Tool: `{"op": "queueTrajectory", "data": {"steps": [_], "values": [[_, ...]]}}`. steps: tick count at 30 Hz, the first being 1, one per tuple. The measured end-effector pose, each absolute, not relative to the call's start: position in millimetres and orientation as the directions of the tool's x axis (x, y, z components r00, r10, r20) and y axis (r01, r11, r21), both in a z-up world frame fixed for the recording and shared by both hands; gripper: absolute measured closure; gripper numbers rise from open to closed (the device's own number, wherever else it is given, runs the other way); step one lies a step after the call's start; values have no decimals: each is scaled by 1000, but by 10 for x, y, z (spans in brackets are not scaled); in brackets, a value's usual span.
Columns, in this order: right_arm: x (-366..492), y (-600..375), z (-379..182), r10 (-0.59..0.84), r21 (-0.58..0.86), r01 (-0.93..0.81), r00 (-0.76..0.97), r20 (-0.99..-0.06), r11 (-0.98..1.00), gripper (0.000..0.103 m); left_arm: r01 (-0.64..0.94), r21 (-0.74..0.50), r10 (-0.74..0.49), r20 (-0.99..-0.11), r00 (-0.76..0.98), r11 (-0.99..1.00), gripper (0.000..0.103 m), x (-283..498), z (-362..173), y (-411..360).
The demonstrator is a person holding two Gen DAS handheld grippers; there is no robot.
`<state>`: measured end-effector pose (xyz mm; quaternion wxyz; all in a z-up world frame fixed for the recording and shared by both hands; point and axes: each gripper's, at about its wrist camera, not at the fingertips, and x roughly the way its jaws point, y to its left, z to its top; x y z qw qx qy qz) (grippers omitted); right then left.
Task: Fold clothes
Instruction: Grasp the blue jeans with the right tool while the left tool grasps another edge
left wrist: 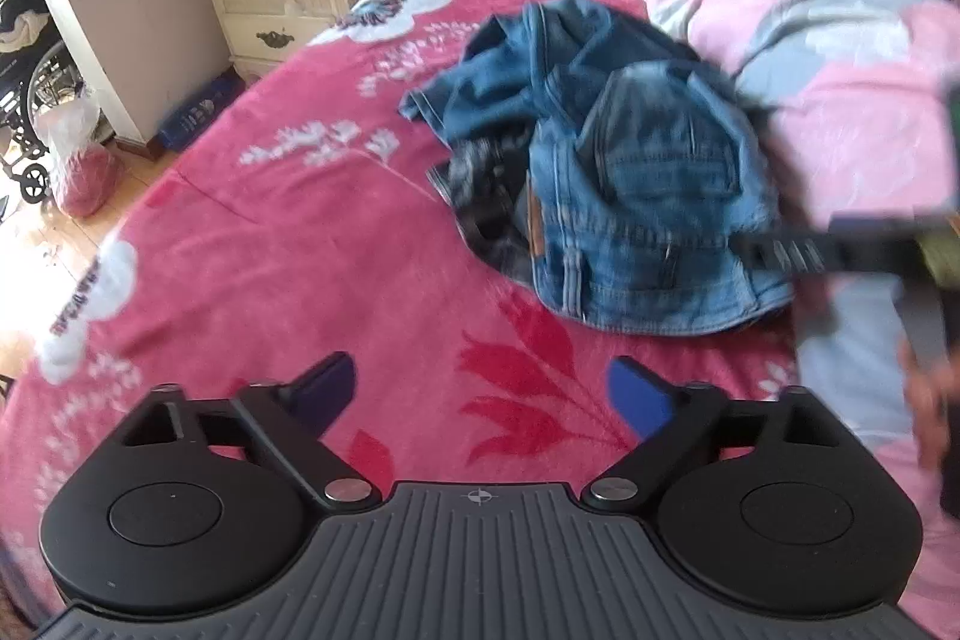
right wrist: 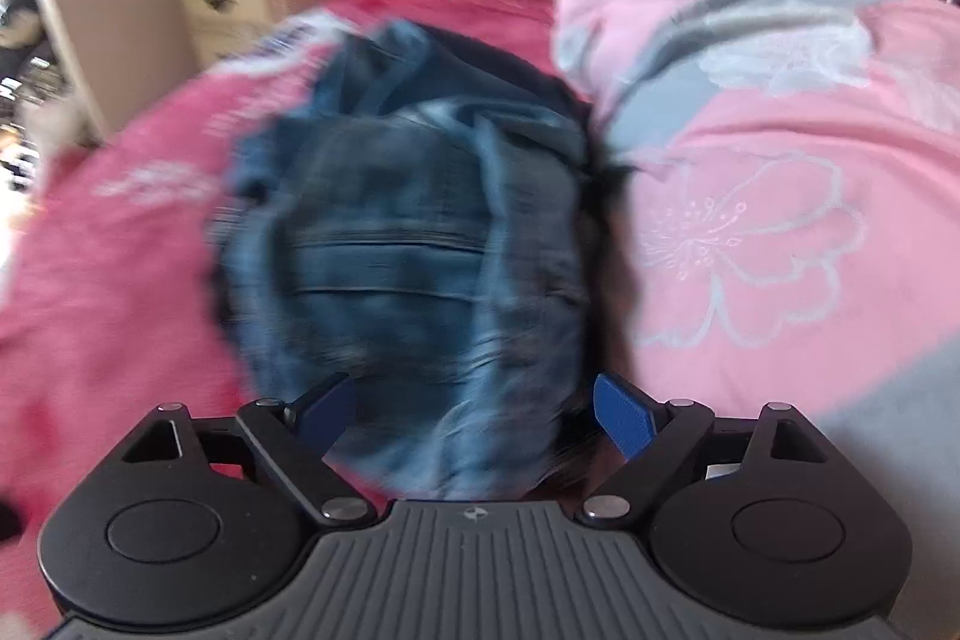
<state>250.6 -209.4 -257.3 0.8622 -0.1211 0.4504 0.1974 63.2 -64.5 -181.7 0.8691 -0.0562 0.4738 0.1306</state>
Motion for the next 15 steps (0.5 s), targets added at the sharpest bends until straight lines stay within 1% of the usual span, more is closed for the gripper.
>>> {"op": "queueTrajectory", "data": {"steps": [1,2,3,4,5,6,7,8,10,11,13,14,15], "values": [[2600,-2094,-2676,210,-37,-430,512,-833,902,15,-283,5,162,-831,531,959,24,589,-1896,-657],[2689,-2101,-2777,198,-31,-414,498,-845,910,20,-286,-15,150,-824,546,958,26,546,-1975,-669],[2768,-2126,-2872,204,3,-402,459,-865,916,29,-285,-31,139,-820,556,958,27,507,-2046,-680],[2832,-2155,-2950,216,40,-391,418,-882,919,54,-278,-39,129,-819,559,960,28,472,-2106,-689],[2844,-2195,-2964,244,85,-386,386,-890,919,68,-268,-43,120,-820,560,962,30,435,-2163,-697],[2814,-2242,-2917,280,124,-384,380,-882,915,73,-258,-46,112,-818,564,965,30,397,-2216,-703],[2774,-2290,-2852,321,168,-387,375,-870,907,82,-249,-48,106,-814,571,967,30,361,-2255,-705],[2715,-2337,-2748,373,218,-396,370,-851,892,86,-237,-58,94,-808,581,970,29,333,-2286,-701],[2652,-2407,-2563,485,335,-409,353,-800,849,87,-207,-90,56,-793,606,974,23,294,-2345,-683],[2633,-2442,-2474,546,398,-415,342,-765,818,88,-193,-109,34,-786,617,975,18,297,-2371,-672],[2653,-2506,-2323,673,546,-407,313,-670,733,88,-168,-145,-6,-775,632,975,11,339,-2425,-655],[2687,-2522,-2276,724,613,-392,291,-625,686,88,-159,-157,-20,-768,640,975,4,377,-2439,-648],[2733,-2520,-2232,770,675,-373,263,-581,637,88,-153,-164,-26,-760,650,975,3,424,-2449,-647]]}}
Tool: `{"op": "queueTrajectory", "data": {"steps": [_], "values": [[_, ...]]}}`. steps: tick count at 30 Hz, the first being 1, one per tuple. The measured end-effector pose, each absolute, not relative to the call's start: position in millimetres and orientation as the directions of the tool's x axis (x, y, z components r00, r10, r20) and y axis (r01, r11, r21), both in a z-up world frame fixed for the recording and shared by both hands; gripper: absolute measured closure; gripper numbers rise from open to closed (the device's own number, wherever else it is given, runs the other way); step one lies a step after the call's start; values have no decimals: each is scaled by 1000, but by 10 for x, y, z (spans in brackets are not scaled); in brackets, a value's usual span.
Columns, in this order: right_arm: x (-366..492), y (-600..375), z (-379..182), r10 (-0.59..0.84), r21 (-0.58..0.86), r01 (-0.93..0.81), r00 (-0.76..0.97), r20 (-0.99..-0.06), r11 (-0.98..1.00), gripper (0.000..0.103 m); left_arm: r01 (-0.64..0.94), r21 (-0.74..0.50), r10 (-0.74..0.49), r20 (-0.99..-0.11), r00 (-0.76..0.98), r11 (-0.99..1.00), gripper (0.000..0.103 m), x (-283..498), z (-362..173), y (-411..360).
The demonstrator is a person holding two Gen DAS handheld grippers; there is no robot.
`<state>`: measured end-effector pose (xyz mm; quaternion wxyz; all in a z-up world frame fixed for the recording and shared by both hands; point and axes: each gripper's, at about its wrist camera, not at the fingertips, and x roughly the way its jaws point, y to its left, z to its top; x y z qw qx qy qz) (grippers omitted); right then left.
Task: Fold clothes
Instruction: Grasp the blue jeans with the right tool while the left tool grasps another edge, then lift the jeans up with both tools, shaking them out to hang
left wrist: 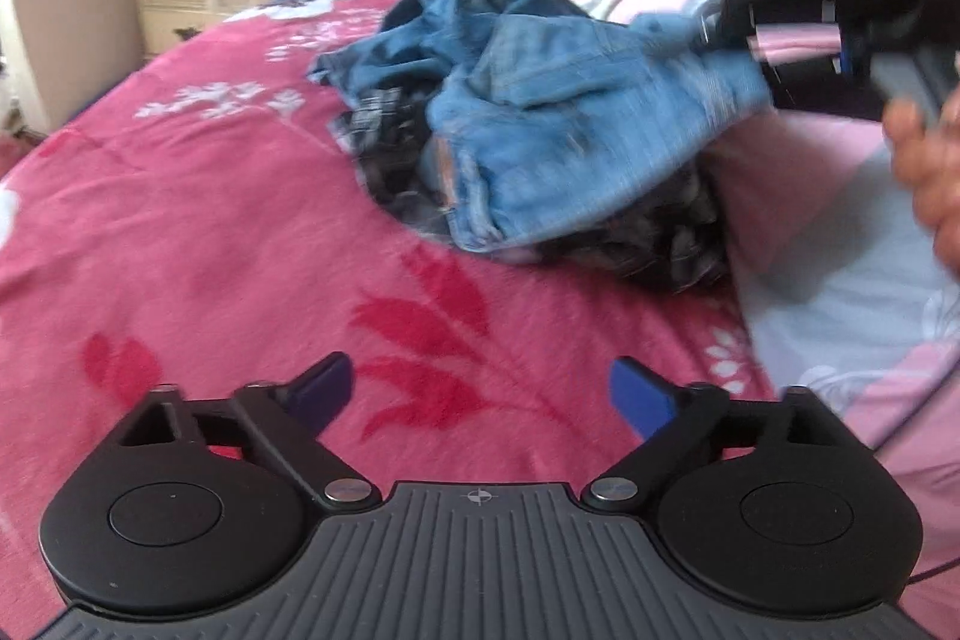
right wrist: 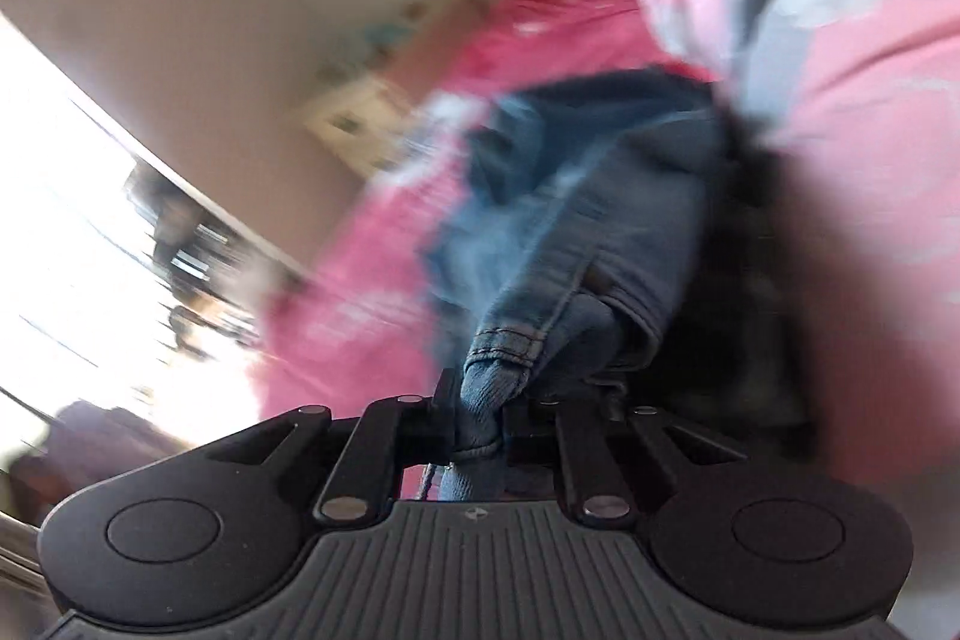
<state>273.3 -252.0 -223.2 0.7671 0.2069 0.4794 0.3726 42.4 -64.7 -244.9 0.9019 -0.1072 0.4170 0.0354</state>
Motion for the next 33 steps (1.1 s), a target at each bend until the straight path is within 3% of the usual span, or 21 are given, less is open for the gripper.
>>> {"op": "queueTrajectory", "data": {"steps": [6,11,20,25,29,31,33], "values": [[2890,-2322,-1944,902,835,-340,163,-400,432,88,-185,-185,5,-695,719,965,2,780,-2399,-575],[2868,-2175,-1761,932,845,-399,78,-354,355,87,-187,-192,37,-597,802,963,2,865,-2151,-553],[2154,-1909,-1370,918,786,-574,-143,-371,228,87,-127,-117,67,-419,905,985,3,351,-1536,-673],[1522,-1674,-1092,864,728,-674,-284,-415,128,87,-173,-154,94,-422,902,973,8,-114,-1379,-538],[1229,-1452,-1197,824,755,-647,-366,-432,108,87,-248,-190,127,-490,863,950,31,-431,-1436,-261],[1111,-1274,-1352,798,749,-648,-376,-472,138,87,-288,-203,143,-526,838,936,35,-583,-1476,-114],[1111,-1046,-1595,779,750,-637,-376,-502,176,84,-329,-219,156,-564,811,919,45,-644,-1635,53]]}}
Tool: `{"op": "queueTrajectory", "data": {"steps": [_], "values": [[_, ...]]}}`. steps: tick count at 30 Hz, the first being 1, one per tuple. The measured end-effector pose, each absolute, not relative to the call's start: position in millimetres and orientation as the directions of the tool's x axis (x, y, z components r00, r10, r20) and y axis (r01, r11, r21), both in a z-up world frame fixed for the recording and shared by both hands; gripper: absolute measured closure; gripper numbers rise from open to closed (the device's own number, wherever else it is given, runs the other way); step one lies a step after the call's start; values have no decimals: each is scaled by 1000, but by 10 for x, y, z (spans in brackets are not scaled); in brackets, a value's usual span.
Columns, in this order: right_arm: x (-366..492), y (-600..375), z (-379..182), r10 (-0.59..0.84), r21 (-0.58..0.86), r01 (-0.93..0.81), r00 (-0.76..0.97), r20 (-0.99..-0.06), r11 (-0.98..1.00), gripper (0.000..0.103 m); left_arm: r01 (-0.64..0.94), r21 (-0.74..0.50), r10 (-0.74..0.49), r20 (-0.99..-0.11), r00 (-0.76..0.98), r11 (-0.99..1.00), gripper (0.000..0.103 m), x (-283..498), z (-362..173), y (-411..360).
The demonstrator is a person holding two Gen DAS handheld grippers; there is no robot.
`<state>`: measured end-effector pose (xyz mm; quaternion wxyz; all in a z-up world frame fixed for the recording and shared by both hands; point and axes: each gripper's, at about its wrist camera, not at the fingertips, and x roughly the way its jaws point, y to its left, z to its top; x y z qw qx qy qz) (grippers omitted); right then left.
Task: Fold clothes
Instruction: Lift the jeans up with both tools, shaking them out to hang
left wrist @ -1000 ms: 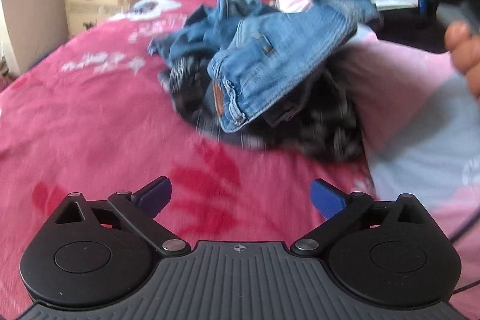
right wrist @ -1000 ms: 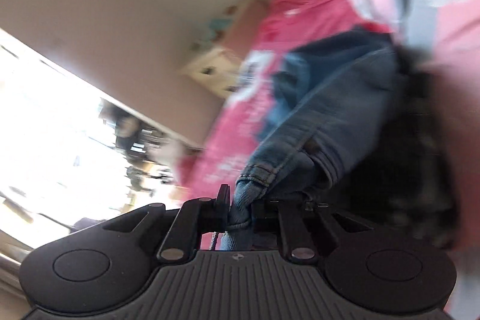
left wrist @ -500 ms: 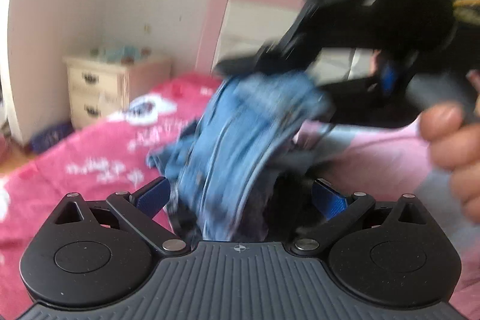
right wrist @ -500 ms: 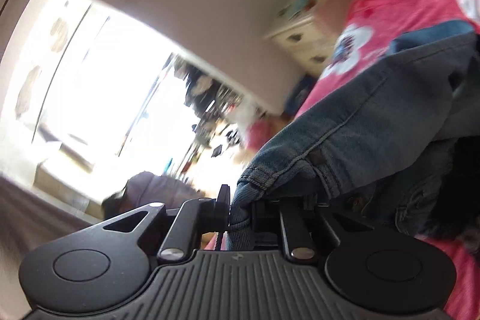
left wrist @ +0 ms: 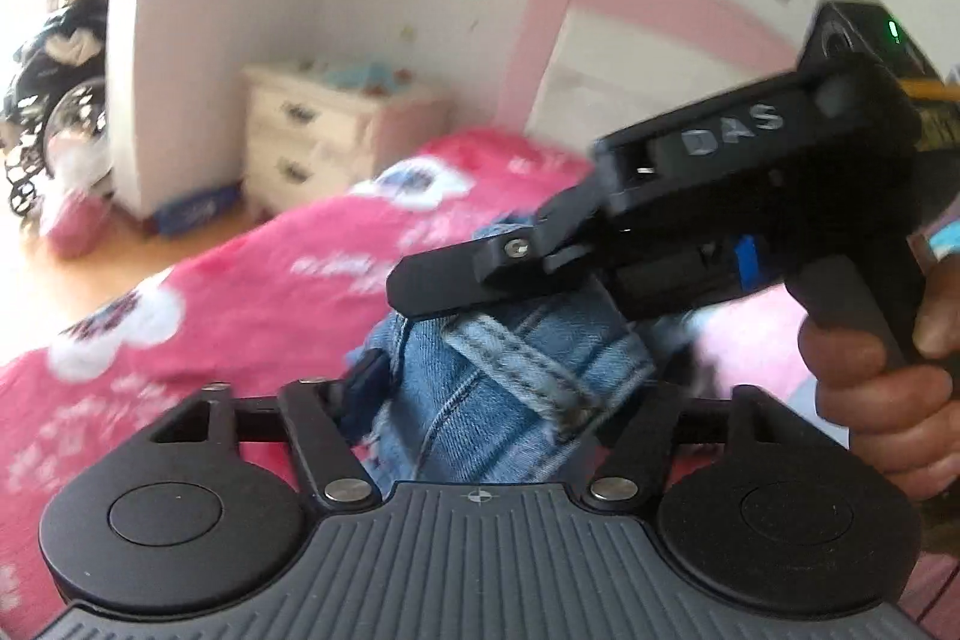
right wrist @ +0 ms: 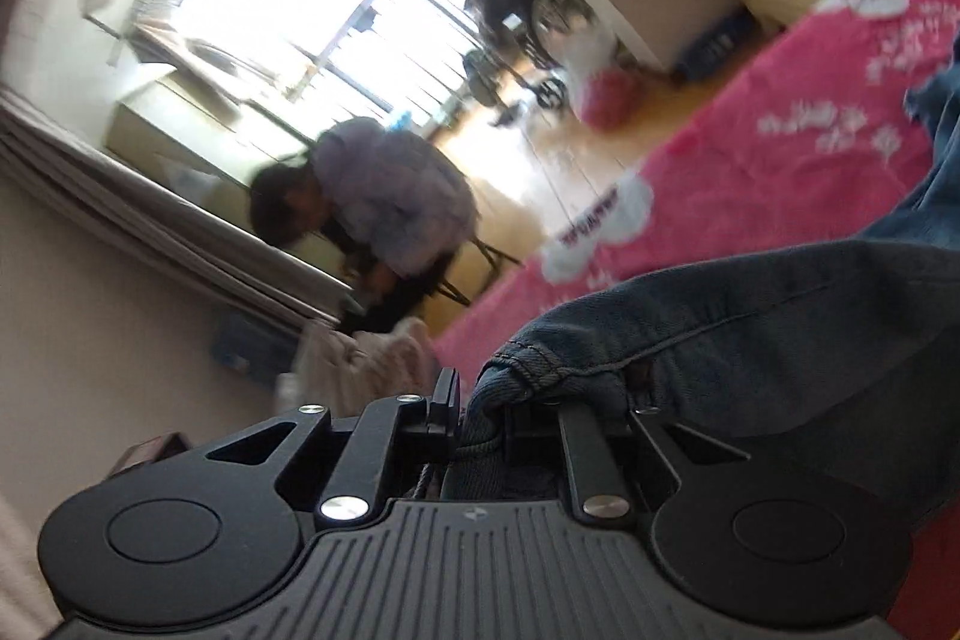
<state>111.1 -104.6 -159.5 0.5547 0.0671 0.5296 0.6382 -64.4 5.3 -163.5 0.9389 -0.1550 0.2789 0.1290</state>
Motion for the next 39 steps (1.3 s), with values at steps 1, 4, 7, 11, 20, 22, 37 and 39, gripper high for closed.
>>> {"op": "queueTrajectory", "data": {"steps": [1,4,7,11,20,22,37,39], "values": [[1155,-918,-1751,772,763,-614,-380,-510,203,80,-353,-246,154,-582,798,903,46,-649,-1749,163],[1371,-596,-2182,735,781,-525,-370,-568,340,58,-452,-375,125,-642,757,809,60,-629,-2144,610],[1558,-731,-2352,751,815,-402,-353,-558,417,53,-557,-470,129,-674,727,685,62,-659,-2456,1088],[1707,-1371,-2280,844,868,-268,-239,-480,418,36,-635,-518,147,-698,701,572,61,-776,-2645,1551],[1074,-2411,-3161,703,721,-53,-180,-688,691,29,-615,-588,38,-706,707,526,34,-1075,-2755,1650],[960,-2476,-3393,678,689,-11,-171,-715,724,29,-586,-603,15,-690,724,541,28,-1083,-2719,1622],[1027,-2143,-3815,769,769,60,-125,-626,636,31,-426,-426,34,-675,737,798,50,-385,-2596,1474],[1050,-2196,-3849,766,760,100,-91,-636,642,31,-450,-442,46,-672,739,776,61,-363,-2597,1500]]}}
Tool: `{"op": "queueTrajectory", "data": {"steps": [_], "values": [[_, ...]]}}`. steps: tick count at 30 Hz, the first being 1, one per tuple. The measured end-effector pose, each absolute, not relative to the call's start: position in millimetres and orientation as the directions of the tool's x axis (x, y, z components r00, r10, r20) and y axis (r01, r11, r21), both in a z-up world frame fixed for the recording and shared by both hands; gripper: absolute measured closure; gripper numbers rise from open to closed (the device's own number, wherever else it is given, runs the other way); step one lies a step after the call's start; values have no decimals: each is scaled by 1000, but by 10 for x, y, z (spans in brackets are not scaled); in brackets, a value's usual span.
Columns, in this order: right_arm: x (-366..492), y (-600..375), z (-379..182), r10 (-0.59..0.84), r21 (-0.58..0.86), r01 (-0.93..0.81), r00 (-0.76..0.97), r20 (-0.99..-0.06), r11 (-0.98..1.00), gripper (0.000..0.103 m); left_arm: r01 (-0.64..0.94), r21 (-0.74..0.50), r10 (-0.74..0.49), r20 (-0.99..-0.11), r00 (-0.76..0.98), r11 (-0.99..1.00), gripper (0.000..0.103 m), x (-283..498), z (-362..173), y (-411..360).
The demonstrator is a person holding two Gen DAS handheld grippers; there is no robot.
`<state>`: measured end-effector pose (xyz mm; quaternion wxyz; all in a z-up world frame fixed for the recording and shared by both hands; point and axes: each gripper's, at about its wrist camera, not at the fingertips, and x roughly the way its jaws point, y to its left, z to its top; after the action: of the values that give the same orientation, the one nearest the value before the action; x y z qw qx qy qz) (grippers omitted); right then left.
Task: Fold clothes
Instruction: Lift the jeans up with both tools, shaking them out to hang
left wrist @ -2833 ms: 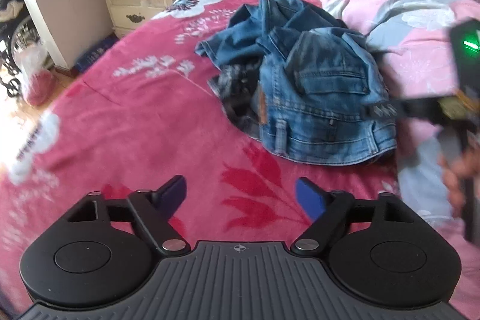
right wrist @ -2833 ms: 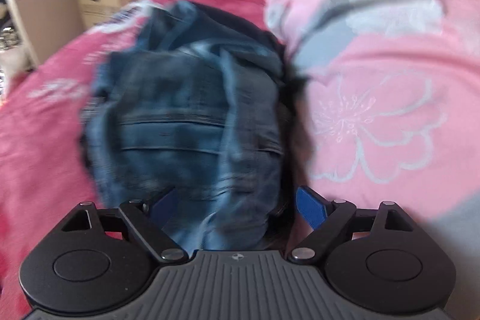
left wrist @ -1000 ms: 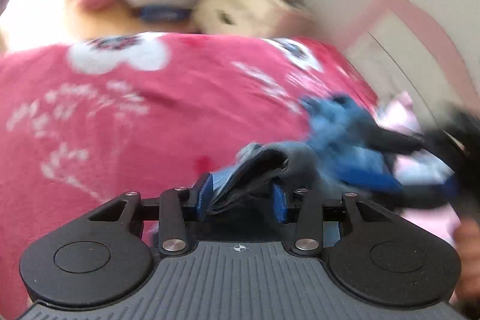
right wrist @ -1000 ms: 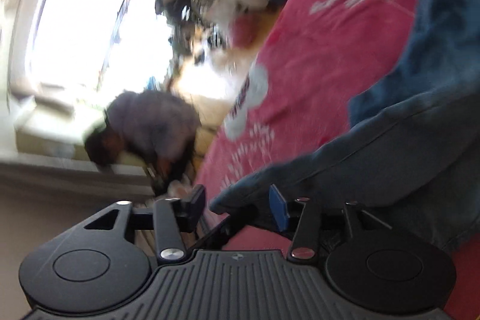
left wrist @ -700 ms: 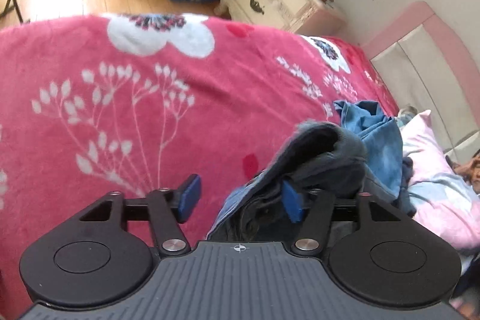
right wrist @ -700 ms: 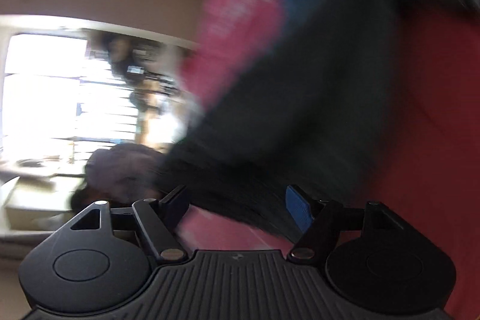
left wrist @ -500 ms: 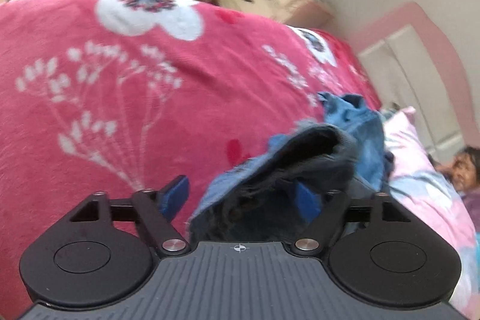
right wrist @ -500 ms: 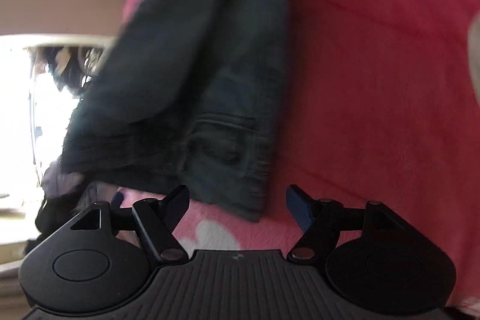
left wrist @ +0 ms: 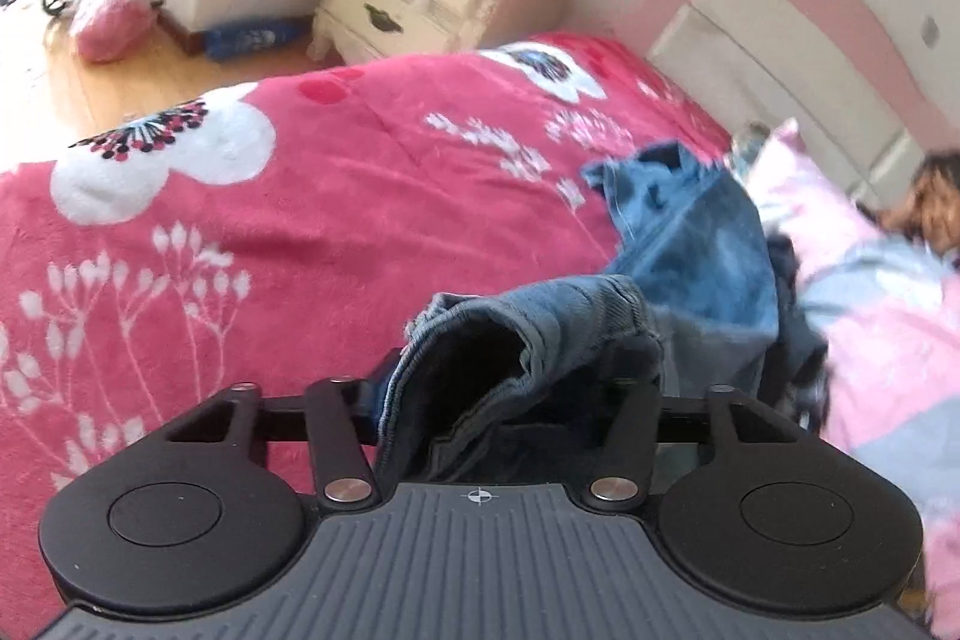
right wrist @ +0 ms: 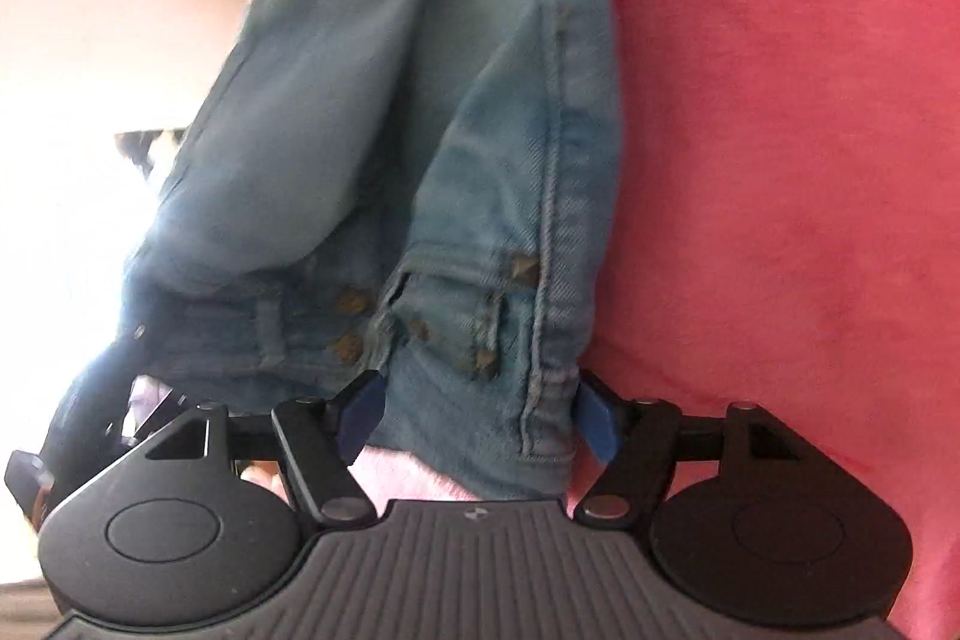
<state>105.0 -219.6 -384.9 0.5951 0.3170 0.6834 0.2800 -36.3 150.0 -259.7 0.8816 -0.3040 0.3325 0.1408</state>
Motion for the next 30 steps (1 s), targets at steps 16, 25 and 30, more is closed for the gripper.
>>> {"op": "queueTrajectory", "data": {"steps": [16,25,30], "values": [[996,-2328,-2486,944,942,-63,39,-328,330,87,-506,-615,163,-527,834,604,95,-1075,-1865,1428],[336,-2854,-664,987,903,-416,-67,-147,106,87,-346,-729,227,-261,938,590,96,-2302,-778,1136],[-185,-3312,198,978,881,-461,-208,11,-108,87,-216,-749,235,-82,968,626,96,-3045,93,858]]}}
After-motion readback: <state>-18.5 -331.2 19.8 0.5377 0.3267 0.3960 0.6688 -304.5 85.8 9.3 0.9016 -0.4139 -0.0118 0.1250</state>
